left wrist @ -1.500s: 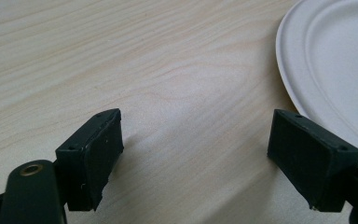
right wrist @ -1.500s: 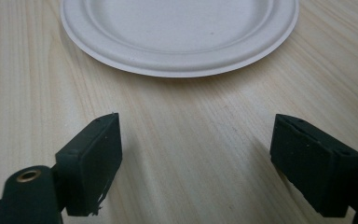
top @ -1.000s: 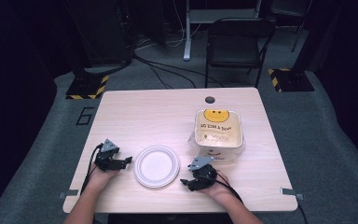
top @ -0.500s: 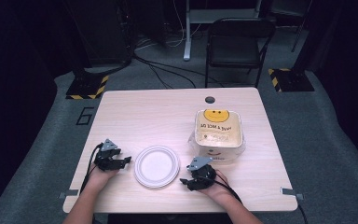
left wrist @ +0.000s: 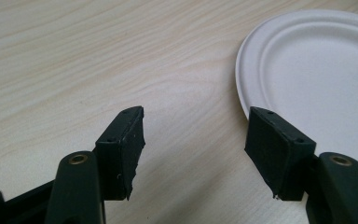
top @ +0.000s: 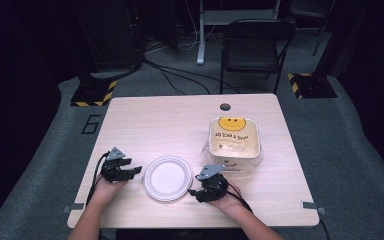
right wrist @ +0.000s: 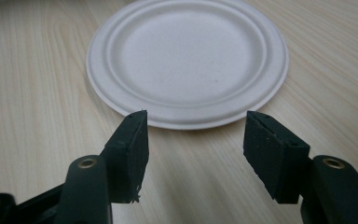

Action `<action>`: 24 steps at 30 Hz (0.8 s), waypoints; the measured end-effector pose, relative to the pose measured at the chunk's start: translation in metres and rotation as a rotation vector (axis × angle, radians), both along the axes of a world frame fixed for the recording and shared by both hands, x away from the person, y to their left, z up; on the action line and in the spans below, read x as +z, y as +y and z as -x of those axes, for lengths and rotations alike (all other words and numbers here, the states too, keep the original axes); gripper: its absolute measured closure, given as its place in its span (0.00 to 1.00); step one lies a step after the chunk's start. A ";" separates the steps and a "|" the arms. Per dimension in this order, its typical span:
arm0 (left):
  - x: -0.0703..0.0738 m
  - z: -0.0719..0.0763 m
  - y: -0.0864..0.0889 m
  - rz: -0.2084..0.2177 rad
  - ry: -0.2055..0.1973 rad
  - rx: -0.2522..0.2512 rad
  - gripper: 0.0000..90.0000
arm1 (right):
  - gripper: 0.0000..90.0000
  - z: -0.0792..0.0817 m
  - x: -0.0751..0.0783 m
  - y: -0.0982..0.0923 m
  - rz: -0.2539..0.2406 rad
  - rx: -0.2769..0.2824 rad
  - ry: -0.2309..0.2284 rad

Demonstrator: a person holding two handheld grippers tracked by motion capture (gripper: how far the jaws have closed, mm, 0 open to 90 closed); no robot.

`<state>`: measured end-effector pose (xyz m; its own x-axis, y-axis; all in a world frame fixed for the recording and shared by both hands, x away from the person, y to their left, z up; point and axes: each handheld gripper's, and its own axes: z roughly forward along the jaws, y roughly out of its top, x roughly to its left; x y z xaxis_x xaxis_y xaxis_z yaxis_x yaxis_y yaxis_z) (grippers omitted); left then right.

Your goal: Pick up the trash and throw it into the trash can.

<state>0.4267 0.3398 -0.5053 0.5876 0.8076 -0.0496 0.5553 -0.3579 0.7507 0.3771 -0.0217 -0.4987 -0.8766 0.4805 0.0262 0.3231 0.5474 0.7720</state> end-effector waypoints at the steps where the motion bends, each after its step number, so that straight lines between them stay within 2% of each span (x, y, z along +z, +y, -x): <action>1: 0.000 0.000 0.000 0.000 0.000 0.000 0.41 | 0.44 0.000 0.000 0.000 0.000 0.000 0.000; 3: 0.003 0.001 -0.001 -0.003 -0.006 0.001 0.40 | 0.44 0.000 0.003 0.004 -0.009 0.002 -0.013; 6: 0.006 0.001 -0.001 0.011 -0.018 0.003 0.40 | 0.44 0.000 0.005 0.010 -0.019 0.019 -0.012; 8: 0.008 0.002 -0.002 0.024 -0.019 0.007 0.37 | 0.44 0.000 0.005 0.013 -0.013 0.030 -0.030; 16: 0.012 0.004 -0.009 0.041 -0.030 -0.028 0.36 | 0.44 -0.004 0.003 0.022 -0.016 0.036 -0.021; 22: 0.014 0.004 -0.014 0.051 -0.022 -0.050 0.35 | 0.39 -0.011 -0.005 0.028 -0.011 0.026 0.035; 24: 0.015 0.004 -0.017 0.060 -0.019 -0.056 0.33 | 0.39 -0.012 -0.007 0.029 -0.006 0.021 0.034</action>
